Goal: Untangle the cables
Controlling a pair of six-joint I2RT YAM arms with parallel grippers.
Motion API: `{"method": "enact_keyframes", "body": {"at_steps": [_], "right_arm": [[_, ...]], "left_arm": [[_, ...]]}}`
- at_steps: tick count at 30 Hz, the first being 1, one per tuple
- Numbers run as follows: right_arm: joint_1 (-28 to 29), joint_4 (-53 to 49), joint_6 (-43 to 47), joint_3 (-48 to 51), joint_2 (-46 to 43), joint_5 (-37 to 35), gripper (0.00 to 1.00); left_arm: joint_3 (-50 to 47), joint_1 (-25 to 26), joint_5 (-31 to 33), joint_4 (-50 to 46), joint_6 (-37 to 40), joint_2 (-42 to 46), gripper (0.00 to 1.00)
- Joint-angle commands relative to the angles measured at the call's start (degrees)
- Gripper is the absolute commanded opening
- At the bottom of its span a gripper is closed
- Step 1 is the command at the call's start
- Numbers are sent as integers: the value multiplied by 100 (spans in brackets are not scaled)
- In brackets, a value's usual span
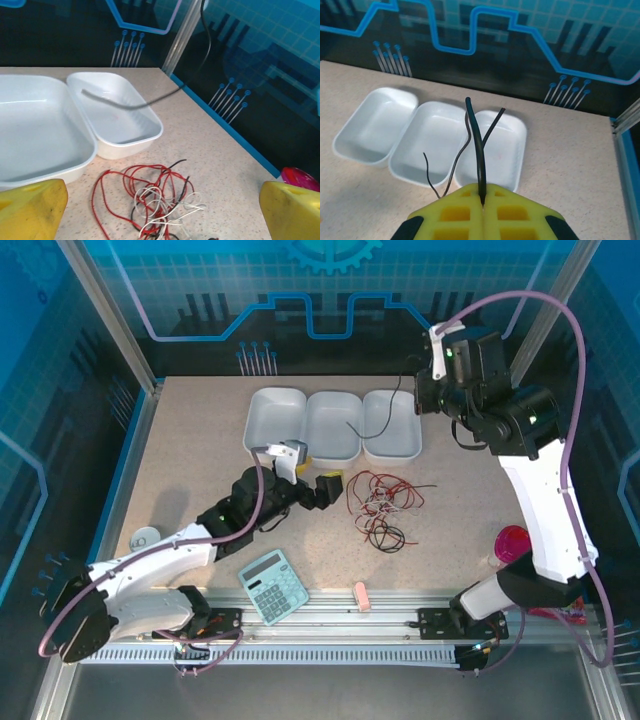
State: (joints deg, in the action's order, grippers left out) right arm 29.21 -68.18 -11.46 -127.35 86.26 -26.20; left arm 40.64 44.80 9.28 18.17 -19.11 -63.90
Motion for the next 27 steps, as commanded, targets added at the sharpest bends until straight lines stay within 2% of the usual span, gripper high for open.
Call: {"method": "enact_keyframes", "body": {"at_steps": [1,6,14,27], "right_arm": [[-248,438,275,-244,175,-374,0],[-547,761,444,-273,515,-472,0],[-723,1334,529,127,846,-734,0],[-838,2276,460,1611,926,-1379,0]], "left_arm": [[-174,-63,454,-267,35,215,99],[-254,-116,716,-522,-87,357,99],[-285,-190,866,-820,-231,448,99],[-407,-234,817,-868,-296,534,99]]}}
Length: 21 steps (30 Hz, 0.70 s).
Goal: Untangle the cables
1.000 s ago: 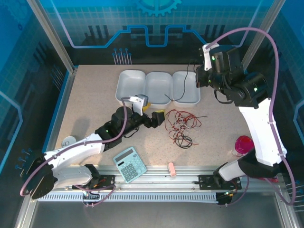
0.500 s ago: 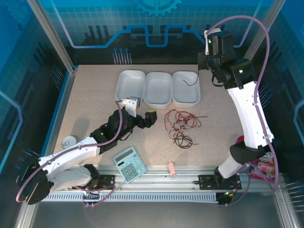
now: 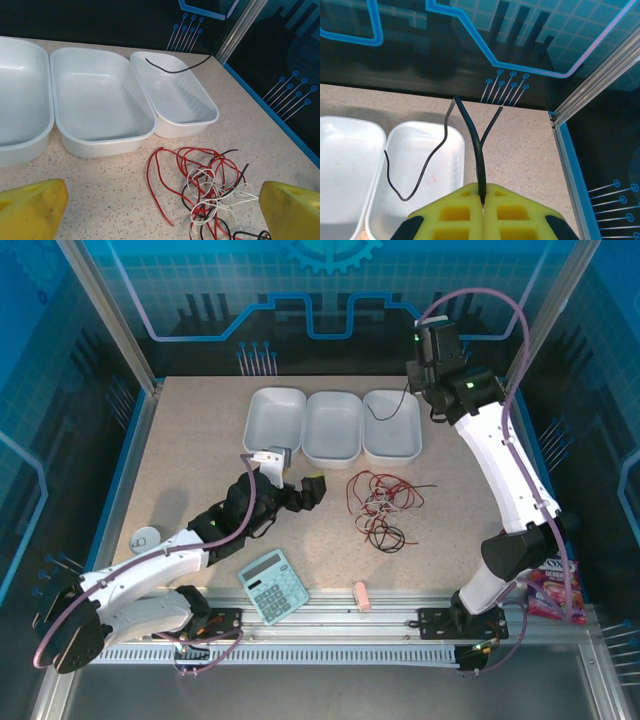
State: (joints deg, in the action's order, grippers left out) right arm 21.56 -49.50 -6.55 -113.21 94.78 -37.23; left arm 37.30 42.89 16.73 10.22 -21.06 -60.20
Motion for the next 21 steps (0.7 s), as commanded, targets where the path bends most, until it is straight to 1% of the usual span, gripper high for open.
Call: {"method": "enact_keyframes", "body": {"at_steps": [1,4,6,12,17,21], "right_arm": [[-81,422,-64,270,99,-317,0],[-117,428,-177,503,159,-376,0],[-155,460,-269,690,194,-276,0],[-231,344,-594,1023,587,473,0],[-276,-15,-764,731,1352,1210,0],[-292,-415,-887,347,2041,1471,0]], "left_arm": [[-86,-43,72,-81,-109,182,99],[-135,-55,77,-137,-126,244,99],[-161,-60,80,-174,-142,281,99],[-206,-79,82,-196,-175,316,99],[-205,-87,9,-213,-219,309,99],[-213,-87,-34,-255,-275,323,99]]}}
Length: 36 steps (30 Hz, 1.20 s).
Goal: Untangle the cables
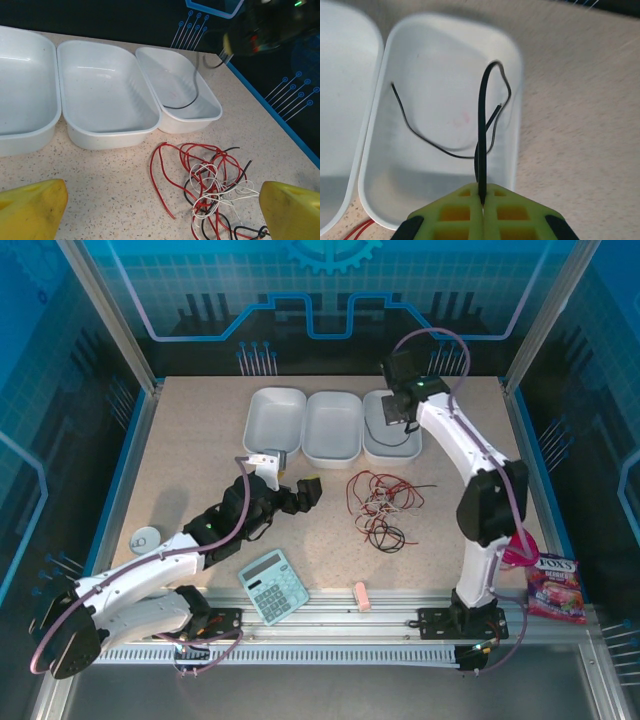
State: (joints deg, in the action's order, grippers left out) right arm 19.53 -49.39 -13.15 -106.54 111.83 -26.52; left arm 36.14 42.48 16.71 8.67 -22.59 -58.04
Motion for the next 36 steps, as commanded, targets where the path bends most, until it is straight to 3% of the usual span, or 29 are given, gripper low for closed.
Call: {"method": "enact_keyframes", "body": {"at_steps": [1,10,17,22,30,36], "right_arm": [[-90,-507,-247,-391,474,440,0],[-244,-928,-356,-667,1294,834,0],[-258,-985,-274,-483,937,1106,46],[-251,-959,-324,-256,322,1390,59],[-206,-1028,-519,225,-547,1378,63],[66,-969,-898,1196,-1512,1348,60]], "left_arm": [[-98,-49,-35,-107,-136,115,99],[-129,-55,-62,-111,-200,148,99],[-103,-55,-55,-120,-184,133,99],[-66,-56,-44,-113,-184,84,99],[41,-52,-160,-59,-185,-112,99],[152,-59,-204,-110,-210,-305,99]]}}
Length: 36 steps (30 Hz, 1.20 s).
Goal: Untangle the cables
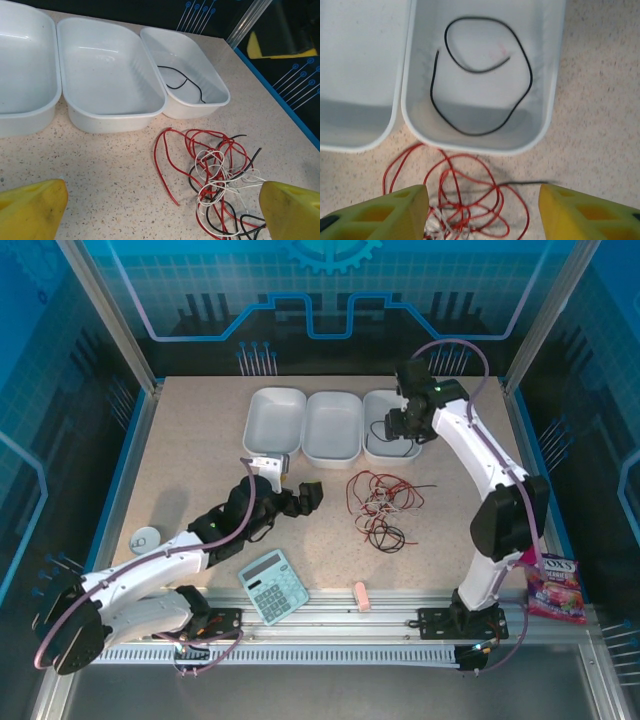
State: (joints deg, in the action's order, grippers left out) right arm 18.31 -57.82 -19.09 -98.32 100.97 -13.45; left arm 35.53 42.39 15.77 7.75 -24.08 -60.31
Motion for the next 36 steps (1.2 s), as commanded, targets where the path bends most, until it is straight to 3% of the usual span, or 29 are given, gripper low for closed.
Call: {"method": "enact_keyframes", "body": {"at_steps": [1,6,14,36], "right_arm": [[258,-107,-425,610,-616,3,59],[579,214,-1230,2029,-1739,-57,58],[753,1766,-2466,4100,-2684,812,51],[762,2592,-2755,4247,-1727,240,30]], "left_arm": [[226,-56,-124,-27,-67,-119,99],[389,-55,-259,-115,-89,-440,99],[725,-48,-655,26,-247,-1090,99],[1050,7,-1254,355,-493,-1886,99]]}}
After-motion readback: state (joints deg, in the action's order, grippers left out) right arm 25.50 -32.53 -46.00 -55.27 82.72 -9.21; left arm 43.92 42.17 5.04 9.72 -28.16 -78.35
